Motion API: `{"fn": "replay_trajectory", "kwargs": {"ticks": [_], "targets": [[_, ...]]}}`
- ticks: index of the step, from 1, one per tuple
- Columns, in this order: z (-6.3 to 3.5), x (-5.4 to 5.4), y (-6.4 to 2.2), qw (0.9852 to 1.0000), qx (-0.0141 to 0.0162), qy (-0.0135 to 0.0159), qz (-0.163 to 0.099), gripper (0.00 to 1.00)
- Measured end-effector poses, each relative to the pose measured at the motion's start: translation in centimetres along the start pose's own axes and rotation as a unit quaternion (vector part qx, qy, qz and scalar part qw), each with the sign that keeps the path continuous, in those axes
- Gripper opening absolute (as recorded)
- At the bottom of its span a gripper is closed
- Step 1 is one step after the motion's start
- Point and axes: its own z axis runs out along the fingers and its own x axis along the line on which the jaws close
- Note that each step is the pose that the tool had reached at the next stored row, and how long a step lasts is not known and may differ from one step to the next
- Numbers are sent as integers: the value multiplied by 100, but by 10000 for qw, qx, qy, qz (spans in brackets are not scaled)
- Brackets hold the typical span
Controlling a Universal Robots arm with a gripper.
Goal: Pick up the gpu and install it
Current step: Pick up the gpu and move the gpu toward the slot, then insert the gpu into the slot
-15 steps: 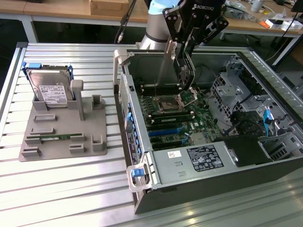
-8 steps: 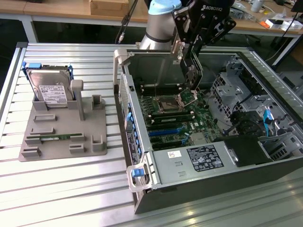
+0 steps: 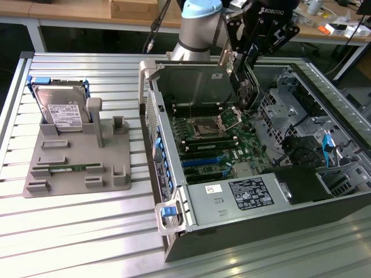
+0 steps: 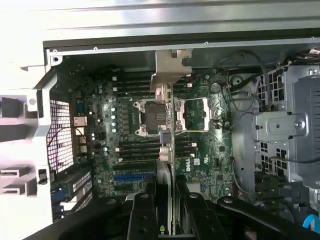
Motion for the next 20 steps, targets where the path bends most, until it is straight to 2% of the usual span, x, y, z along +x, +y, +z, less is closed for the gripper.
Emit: {"fn": "replay_trajectory", "kwargs": {"ticks": [9, 20], "targets": [[7, -266, 17, 10000, 0, 0, 0, 27], [8, -307, 19, 10000, 0, 0, 0, 27]]}}
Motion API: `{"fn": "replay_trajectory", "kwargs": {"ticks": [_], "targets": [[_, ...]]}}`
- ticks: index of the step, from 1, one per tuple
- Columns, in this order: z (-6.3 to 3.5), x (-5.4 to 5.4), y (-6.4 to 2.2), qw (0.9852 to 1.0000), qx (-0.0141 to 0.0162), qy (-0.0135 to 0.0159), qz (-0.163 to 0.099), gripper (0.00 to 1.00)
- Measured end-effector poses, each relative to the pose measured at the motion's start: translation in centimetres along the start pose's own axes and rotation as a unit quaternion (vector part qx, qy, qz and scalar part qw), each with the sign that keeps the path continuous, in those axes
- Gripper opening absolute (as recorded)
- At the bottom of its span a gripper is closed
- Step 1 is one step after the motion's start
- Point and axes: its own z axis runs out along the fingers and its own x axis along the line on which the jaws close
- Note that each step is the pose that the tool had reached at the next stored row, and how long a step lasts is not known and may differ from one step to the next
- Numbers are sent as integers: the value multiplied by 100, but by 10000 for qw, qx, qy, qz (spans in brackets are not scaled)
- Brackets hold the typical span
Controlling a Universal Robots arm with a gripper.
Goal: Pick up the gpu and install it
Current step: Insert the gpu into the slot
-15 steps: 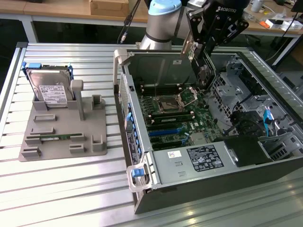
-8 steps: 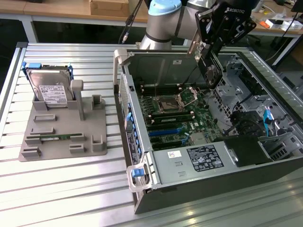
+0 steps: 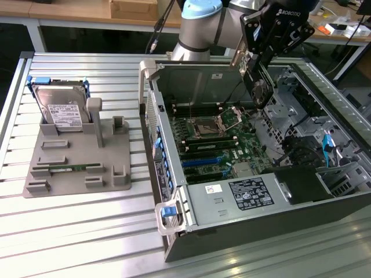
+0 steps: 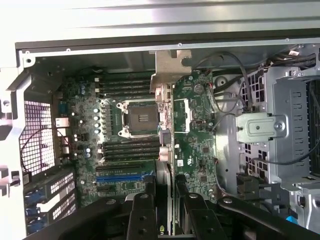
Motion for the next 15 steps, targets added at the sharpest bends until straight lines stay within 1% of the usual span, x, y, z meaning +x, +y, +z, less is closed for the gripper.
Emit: {"fn": "replay_trajectory", "kwargs": {"ticks": [2, 8, 11, 15], "targets": [[0, 0, 0, 10000, 0, 1, -20, 27], [0, 0, 0, 9994, -8, 15, -344, 27], [0, 0, 0, 9984, -14, 25, -566, 27], [0, 0, 0, 9974, -17, 32, -714, 27]]}}
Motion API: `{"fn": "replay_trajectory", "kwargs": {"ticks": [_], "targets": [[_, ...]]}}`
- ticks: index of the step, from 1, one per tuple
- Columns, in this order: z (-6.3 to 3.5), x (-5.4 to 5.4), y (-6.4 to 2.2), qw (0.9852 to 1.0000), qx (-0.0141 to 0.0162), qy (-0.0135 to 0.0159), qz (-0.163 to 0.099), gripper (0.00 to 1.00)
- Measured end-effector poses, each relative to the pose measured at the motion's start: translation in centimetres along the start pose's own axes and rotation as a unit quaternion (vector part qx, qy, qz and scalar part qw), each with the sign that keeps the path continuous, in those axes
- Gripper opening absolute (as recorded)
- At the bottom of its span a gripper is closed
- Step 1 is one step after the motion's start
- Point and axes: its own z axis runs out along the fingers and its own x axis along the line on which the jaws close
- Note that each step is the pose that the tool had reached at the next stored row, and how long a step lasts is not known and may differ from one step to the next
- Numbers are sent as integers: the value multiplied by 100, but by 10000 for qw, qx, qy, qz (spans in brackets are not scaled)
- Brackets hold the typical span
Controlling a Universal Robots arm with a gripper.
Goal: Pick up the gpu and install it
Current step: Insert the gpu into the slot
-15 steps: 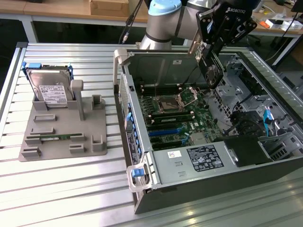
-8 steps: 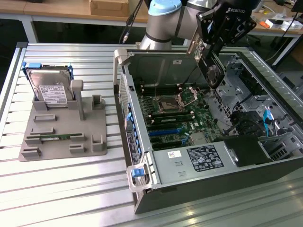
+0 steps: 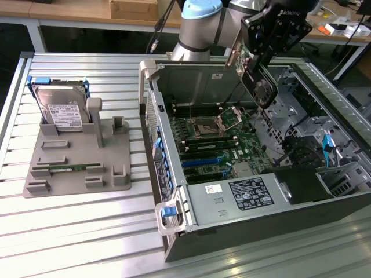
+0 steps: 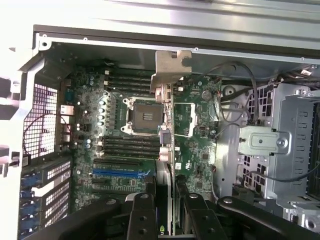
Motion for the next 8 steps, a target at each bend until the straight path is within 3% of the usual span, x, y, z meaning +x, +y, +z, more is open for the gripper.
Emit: {"fn": "replay_trajectory", "kwargs": {"ticks": [8], "targets": [[0, 0, 0, 9997, -6, 11, -255, 27]]}}
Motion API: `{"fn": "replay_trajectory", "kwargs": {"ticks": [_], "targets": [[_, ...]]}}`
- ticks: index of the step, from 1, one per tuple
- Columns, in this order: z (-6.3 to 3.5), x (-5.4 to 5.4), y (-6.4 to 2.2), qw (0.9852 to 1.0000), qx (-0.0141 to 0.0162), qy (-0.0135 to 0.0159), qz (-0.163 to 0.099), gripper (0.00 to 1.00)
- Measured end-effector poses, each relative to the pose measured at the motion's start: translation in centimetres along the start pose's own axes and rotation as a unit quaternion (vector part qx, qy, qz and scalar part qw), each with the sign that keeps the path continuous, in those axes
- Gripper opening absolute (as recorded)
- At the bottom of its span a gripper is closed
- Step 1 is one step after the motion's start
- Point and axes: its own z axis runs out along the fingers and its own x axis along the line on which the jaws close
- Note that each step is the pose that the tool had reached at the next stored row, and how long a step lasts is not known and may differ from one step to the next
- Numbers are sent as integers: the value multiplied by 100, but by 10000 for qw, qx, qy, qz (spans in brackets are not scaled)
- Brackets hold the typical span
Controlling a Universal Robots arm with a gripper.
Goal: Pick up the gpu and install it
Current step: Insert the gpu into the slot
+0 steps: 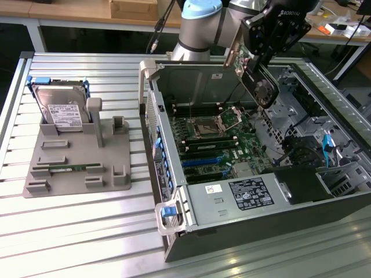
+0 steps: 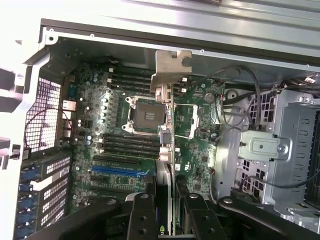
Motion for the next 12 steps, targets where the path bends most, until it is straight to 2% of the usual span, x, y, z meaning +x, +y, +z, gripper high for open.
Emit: {"fn": "replay_trajectory", "kwargs": {"ticks": [12], "targets": [[0, 0, 0, 9995, -8, 14, -318, 27]]}}
